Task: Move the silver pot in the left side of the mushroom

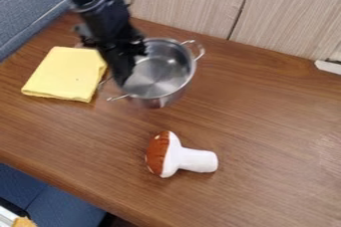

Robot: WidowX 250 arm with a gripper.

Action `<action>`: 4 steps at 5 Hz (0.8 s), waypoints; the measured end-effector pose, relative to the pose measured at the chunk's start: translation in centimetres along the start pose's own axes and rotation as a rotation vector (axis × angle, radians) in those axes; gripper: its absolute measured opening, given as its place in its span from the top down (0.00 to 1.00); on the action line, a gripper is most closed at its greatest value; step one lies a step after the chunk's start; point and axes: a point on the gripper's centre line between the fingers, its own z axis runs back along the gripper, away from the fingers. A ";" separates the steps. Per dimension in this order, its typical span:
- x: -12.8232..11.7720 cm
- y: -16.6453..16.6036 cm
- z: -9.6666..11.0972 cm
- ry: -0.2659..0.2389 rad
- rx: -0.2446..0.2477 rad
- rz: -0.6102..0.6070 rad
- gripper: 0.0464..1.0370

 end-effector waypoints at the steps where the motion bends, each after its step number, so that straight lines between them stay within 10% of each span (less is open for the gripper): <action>1: -2.9 2.3 0.7 0.005 0.028 -0.006 0.97; 4: -7.6 4.8 -2.0 0.088 0.042 0.045 0.97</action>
